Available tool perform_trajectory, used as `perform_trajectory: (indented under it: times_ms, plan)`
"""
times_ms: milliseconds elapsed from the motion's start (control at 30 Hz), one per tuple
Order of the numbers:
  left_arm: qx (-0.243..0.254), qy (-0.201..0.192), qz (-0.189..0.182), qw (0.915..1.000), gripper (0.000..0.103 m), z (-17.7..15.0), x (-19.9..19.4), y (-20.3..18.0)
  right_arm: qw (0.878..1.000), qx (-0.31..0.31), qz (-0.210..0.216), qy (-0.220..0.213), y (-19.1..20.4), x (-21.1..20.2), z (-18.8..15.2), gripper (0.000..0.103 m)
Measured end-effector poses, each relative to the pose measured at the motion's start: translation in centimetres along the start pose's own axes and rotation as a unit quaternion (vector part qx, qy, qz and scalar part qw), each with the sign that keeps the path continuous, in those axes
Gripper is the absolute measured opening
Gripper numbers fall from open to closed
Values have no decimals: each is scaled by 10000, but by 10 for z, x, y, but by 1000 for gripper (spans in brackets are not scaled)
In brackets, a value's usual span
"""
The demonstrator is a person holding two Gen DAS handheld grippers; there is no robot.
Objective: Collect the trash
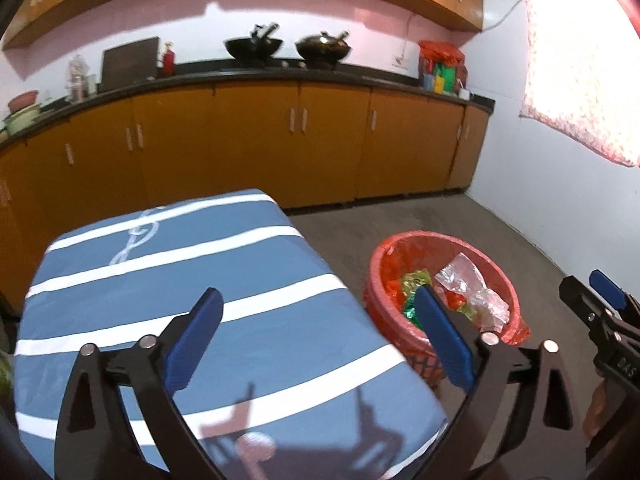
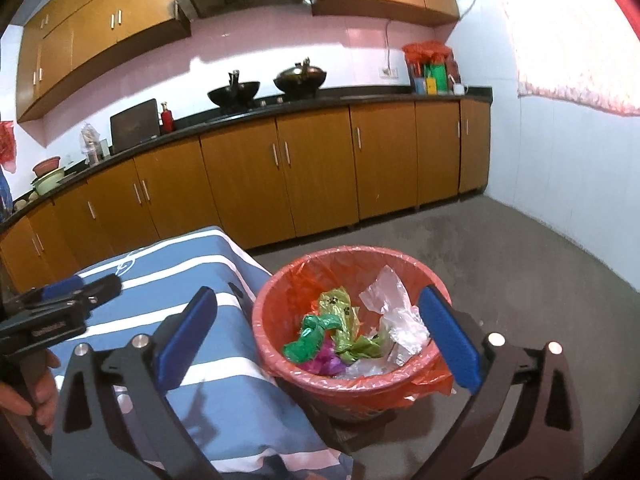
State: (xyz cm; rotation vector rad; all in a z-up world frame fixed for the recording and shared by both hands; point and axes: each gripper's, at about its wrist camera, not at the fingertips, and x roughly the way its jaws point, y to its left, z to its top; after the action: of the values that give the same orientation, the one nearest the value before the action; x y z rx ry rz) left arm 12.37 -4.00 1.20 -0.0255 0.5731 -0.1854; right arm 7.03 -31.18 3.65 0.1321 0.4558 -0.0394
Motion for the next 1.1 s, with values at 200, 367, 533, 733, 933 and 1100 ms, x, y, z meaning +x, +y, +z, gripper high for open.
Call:
perform_trajectory:
  times_ms: [200, 367, 533, 733, 933, 1100]
  plan:
    - [-14, -366, 404, 9985, 101, -16, -43, 18, 9992, -133, -197, -318, 8, -37, -10, 99]
    - [-16, -629, 768, 9951, 101, -28, -70, 26, 9988, -94, -183, -452, 10, -62, -13, 99]
    - [-53, -780, 922, 9927, 101, -42, -94, 34, 9987, -153, -114, -472, 20, -78, -21, 99]
    - [-49, -872, 920, 9919, 101, -56, -110, 37, 9983, -341, -80, -470, 31, -93, -33, 99]
    - [100, -1061, 1020, 9891, 101, -66, -118, 31, 9967, -459, -180, -642, 40, -108, -42, 99]
    - [181, -1103, 1032, 9884, 101, -73, -118, 30, 9967, -439, -212, -648, 41, -109, -47, 99]
